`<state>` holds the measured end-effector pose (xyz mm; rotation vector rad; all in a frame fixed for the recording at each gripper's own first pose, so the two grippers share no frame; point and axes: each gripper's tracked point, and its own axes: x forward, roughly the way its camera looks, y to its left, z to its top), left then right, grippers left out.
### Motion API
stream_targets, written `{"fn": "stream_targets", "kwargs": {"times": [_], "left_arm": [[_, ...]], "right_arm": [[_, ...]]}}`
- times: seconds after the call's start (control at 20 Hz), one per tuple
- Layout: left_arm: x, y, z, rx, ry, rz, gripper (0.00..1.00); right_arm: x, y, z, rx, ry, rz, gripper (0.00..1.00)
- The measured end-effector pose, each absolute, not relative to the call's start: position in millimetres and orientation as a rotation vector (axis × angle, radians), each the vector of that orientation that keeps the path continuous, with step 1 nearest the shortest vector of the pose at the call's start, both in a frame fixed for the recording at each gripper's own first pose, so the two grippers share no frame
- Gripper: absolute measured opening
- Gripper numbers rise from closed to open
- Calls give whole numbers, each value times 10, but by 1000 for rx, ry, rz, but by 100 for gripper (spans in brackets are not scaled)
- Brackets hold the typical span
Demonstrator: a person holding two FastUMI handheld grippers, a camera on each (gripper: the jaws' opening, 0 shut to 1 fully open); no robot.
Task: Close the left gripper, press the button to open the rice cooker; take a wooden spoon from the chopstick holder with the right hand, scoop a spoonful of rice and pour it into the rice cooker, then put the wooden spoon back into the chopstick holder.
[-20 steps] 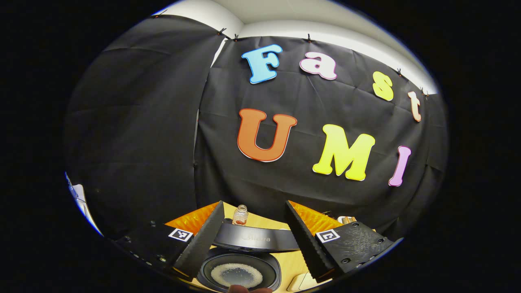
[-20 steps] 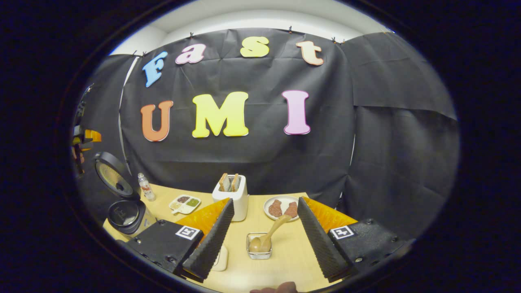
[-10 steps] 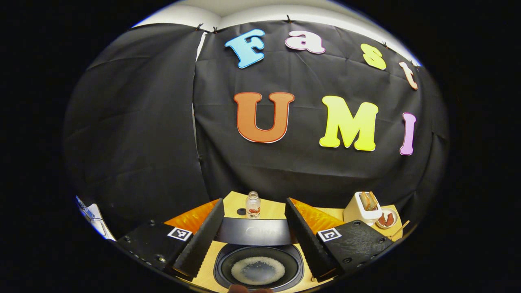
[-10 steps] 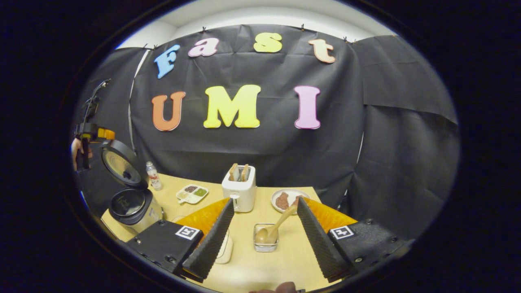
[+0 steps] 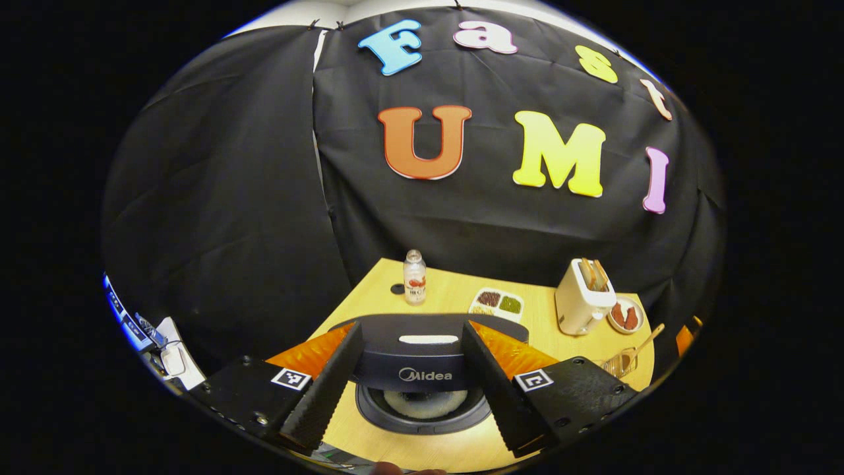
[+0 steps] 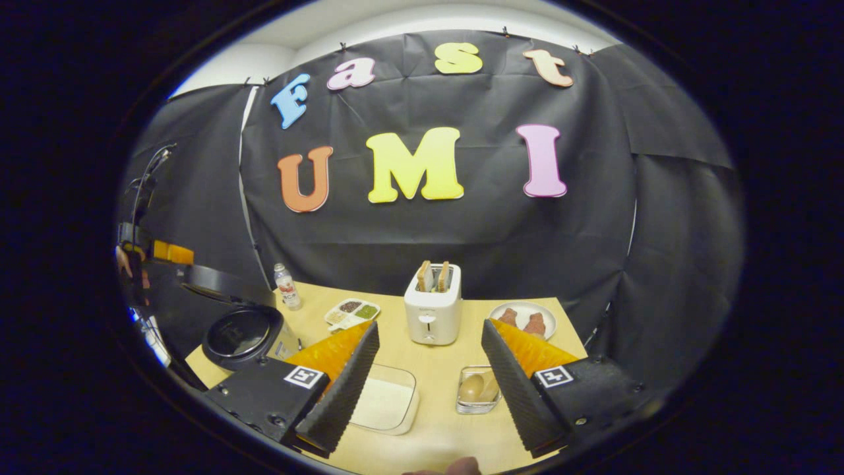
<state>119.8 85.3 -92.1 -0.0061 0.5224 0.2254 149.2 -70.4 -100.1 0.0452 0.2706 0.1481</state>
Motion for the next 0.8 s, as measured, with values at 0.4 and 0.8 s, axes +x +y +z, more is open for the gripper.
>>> {"fn": "stream_targets", "kwargs": {"times": [0.4, 0.8], "left_arm": [[772, 754, -1576, -33, 634, 190, 97], [522, 718, -2274, -89, 794, 157, 97]], "right_arm": [[1130, -553, -1090, 78, 315, 129, 100], [731, -609, -1025, 41, 301, 75, 100]]}}
